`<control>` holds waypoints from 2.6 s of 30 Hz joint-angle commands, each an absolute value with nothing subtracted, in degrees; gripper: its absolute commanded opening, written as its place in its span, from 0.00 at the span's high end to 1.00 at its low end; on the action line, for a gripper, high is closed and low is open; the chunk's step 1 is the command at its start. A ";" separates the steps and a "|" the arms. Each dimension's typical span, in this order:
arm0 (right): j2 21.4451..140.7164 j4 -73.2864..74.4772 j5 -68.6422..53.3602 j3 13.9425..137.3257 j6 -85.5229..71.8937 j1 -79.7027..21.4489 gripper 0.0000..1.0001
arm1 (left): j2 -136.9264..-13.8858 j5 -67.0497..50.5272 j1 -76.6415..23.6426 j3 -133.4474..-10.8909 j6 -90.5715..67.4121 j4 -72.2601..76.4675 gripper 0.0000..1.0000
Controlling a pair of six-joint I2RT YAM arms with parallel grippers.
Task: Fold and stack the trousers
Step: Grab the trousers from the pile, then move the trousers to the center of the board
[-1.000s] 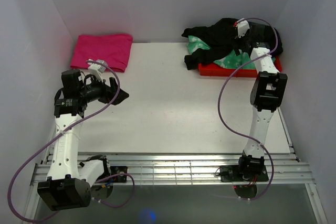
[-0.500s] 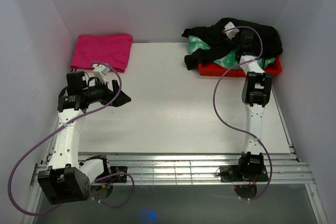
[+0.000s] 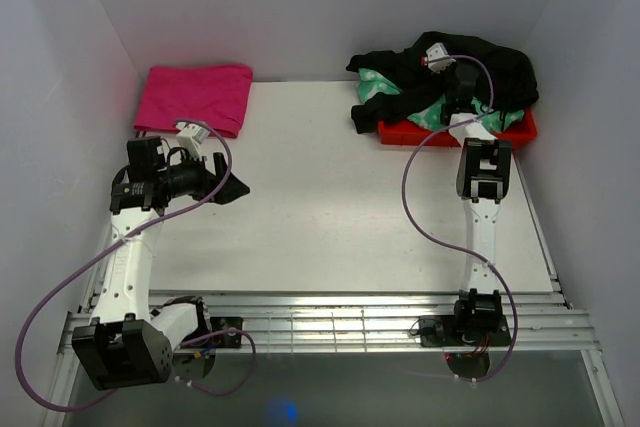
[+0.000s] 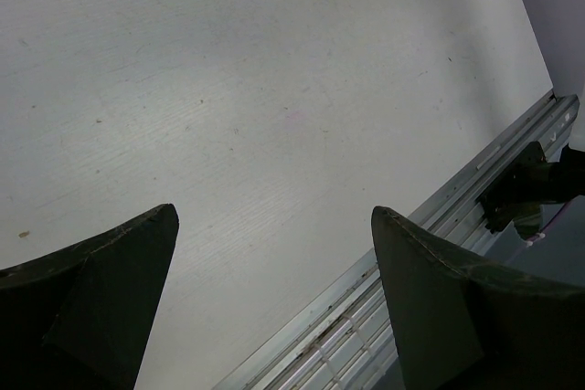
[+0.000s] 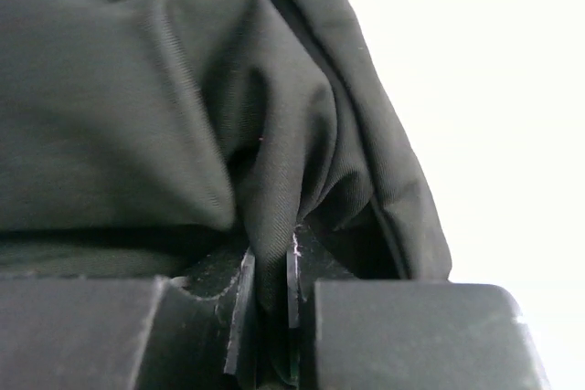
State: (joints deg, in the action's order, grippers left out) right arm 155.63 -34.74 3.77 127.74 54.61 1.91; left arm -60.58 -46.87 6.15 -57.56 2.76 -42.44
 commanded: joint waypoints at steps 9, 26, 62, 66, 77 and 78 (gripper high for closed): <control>118.32 -39.74 2.38 114.71 38.06 1.93 0.92 | -55.90 -38.61 6.15 -58.88 0.62 -40.61 0.02; 75.16 -17.06 -15.91 103.19 30.76 -5.36 0.92 | -52.21 -38.23 6.33 -65.21 -6.76 -42.27 0.02; 63.30 2.89 -15.91 50.37 56.96 -43.60 0.10 | -63.53 -58.27 4.93 -64.24 10.71 -45.69 0.05; 51.96 11.67 -17.57 48.96 51.69 -32.89 0.08 | -72.05 -59.15 -2.26 -68.63 18.00 -46.93 0.05; 55.16 38.90 -34.88 47.10 42.19 -0.81 0.03 | -106.32 -45.02 -24.87 -97.19 32.87 -58.79 0.08; 57.02 40.76 -35.68 48.07 42.36 -0.27 0.02 | -110.35 -44.39 -24.87 -98.34 33.83 -59.41 0.08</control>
State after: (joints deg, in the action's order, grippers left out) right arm 51.72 28.75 -28.23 45.60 44.75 -4.05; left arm -103.96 -47.55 -26.00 -93.38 28.18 -53.21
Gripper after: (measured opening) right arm 0.968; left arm 0.927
